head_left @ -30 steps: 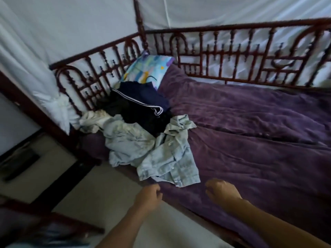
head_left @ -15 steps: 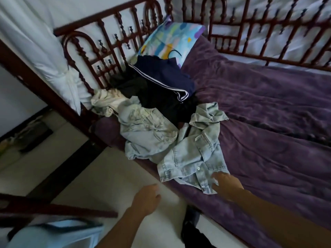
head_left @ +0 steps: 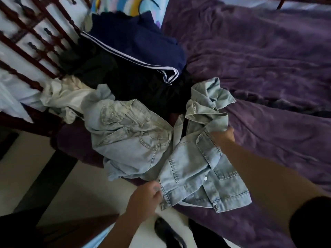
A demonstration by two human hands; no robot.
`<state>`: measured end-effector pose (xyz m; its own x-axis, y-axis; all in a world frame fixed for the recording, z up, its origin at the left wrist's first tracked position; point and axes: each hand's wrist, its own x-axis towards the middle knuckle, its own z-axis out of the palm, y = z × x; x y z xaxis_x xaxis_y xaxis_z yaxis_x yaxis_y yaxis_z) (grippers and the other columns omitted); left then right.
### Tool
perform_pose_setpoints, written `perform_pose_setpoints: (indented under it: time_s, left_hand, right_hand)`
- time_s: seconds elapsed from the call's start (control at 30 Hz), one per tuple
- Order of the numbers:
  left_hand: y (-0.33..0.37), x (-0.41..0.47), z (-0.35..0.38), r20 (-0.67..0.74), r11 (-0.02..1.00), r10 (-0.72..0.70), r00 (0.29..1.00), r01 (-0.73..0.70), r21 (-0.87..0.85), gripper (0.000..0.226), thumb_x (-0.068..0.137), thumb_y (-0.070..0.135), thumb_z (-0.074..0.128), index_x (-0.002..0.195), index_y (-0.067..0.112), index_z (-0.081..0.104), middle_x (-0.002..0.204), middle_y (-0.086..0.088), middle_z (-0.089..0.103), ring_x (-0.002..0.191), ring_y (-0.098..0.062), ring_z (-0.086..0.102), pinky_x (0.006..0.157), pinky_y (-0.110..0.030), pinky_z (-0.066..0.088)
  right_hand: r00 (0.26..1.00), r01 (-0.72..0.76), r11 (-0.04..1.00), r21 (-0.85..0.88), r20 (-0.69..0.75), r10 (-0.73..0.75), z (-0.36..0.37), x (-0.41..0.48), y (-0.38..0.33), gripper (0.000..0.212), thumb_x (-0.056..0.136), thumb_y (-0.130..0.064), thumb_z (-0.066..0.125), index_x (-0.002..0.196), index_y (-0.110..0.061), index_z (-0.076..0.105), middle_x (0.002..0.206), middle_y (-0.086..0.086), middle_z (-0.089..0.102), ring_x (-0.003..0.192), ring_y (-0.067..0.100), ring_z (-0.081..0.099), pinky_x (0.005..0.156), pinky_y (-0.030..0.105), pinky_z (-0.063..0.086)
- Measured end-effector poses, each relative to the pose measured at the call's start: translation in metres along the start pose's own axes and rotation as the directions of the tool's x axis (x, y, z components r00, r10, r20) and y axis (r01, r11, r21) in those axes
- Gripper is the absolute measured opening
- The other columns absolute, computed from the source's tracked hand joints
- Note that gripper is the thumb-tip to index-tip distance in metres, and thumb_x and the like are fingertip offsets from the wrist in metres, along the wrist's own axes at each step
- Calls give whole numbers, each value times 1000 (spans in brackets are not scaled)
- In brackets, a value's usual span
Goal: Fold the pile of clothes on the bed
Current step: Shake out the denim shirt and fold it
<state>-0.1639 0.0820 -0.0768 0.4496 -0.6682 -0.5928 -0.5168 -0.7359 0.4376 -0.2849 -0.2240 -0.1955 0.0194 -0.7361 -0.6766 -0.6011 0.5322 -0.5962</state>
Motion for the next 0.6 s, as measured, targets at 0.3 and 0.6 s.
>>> perform_pose_setpoints:
  time_s: [0.3,0.6]
  left_hand:
    - [31,96,-47,-33,999,-25,999,24,-45,28,93,22,58,120,13,62,113,-6,68,103,-20,63,90,-32,49]
    - [80,172,16,241,994,-56,969,76,-75,60,80,35,72,134,22,48,122,-4,61,106,-21,59,85,-27,45]
  right_hand:
    - [689,723,571,-389,478,-546,3,-108,33,49,87,-27,46,135,-36,49,100,-3,64,86,23,63,73,32,51]
    - [704,663,552,-506,673,-229,-6,-155,136,66,81,-26,45,137,-58,31,134,-6,47,122,17,49,89,33,48]
